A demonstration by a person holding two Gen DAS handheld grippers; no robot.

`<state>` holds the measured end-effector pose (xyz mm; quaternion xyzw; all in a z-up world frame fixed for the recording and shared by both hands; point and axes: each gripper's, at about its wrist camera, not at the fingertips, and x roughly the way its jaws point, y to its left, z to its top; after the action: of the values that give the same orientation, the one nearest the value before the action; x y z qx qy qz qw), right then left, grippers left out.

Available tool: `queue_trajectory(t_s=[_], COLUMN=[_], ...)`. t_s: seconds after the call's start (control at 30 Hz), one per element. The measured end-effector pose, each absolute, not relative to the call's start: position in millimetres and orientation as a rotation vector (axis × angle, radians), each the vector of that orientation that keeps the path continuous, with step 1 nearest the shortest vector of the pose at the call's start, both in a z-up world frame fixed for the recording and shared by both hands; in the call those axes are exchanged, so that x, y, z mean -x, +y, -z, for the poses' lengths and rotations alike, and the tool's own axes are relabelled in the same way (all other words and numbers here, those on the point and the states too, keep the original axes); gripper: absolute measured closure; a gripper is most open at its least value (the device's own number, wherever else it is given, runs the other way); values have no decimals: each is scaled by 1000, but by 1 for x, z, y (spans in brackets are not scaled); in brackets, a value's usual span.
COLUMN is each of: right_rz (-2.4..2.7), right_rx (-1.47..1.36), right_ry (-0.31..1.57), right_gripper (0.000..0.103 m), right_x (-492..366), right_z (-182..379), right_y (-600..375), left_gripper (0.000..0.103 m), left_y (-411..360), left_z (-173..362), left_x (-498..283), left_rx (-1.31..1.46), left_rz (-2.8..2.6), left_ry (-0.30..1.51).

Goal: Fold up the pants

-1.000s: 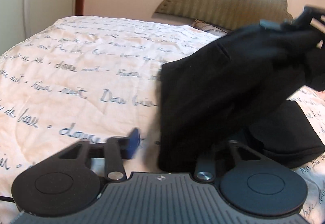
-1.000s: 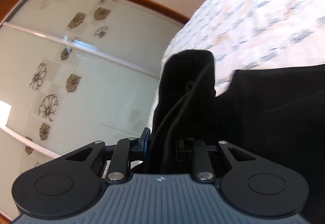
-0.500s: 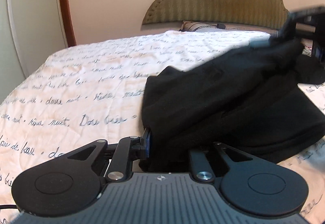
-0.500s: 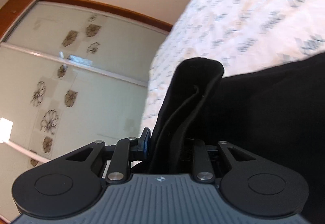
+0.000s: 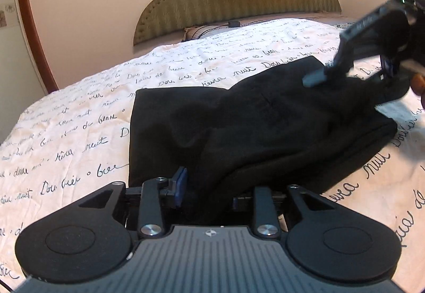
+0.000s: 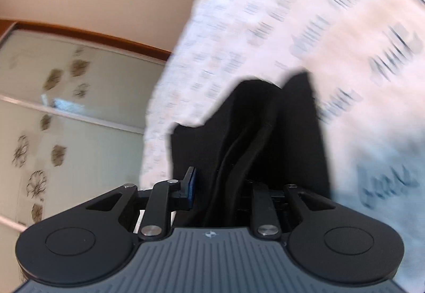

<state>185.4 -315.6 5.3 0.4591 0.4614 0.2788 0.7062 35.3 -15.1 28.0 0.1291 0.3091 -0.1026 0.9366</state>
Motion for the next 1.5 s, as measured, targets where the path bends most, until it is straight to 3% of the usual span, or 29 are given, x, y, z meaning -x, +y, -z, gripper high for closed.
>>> queue_trajectory(t_s=[0.27, 0.4, 0.47, 0.57, 0.63, 0.7, 0.83, 1.1, 1.3, 1.37, 1.4, 1.43, 1.47, 1.5], right_rz=[-677, -582, -538, -520, -511, -493, -549, -595, -574, -569, -559, -555, -531, -510], right_rx=[-1067, -1084, -1136, -1212, -1220, -1229, -1240, -1082, -1056, -992, -940, -874, -800, -749], right_ry=[910, 950, 969, 942, 882, 821, 781, 939, 976, 1003, 1013, 1014, 1022, 1032], right_gripper=[81, 81, 83, 77, 48, 34, 34, 34, 34, 35, 44, 69, 82, 87], right_x=[-173, -169, -166, -161, -154, -145, -127, -116, -120, -126, -129, -131, -130, -130], right_z=[-14, 14, 33, 30, 18, 8, -7, -17, -14, -12, -11, -12, -13, -13], right_y=[-326, -341, -347, -357, -369, -382, -386, -351, -348, -342, -337, -332, -329, -326], left_gripper=[67, 65, 61, 51, 39, 34, 35, 32, 33, 32, 31, 31, 30, 29], left_y=[-11, -18, -13, 5, 19, 30, 34, 37, 44, 43, 43, 43, 43, 44], left_z=[-33, -22, -26, -39, -46, -49, -50, -73, -39, -31, -31, -31, -31, -33], left_x=[-36, -31, -29, -25, -17, -12, -8, 7, -34, -40, -40, -38, -37, -35], left_rx=[-247, -303, -288, -267, -256, -247, -221, -138, -14, 13, 12, 10, 8, 4], left_rz=[274, 284, 299, 336, 330, 325, 346, 556, 507, 481, 470, 464, 461, 458], left_ry=[636, 615, 607, 580, 548, 534, 543, 463, 651, 673, 669, 661, 657, 654])
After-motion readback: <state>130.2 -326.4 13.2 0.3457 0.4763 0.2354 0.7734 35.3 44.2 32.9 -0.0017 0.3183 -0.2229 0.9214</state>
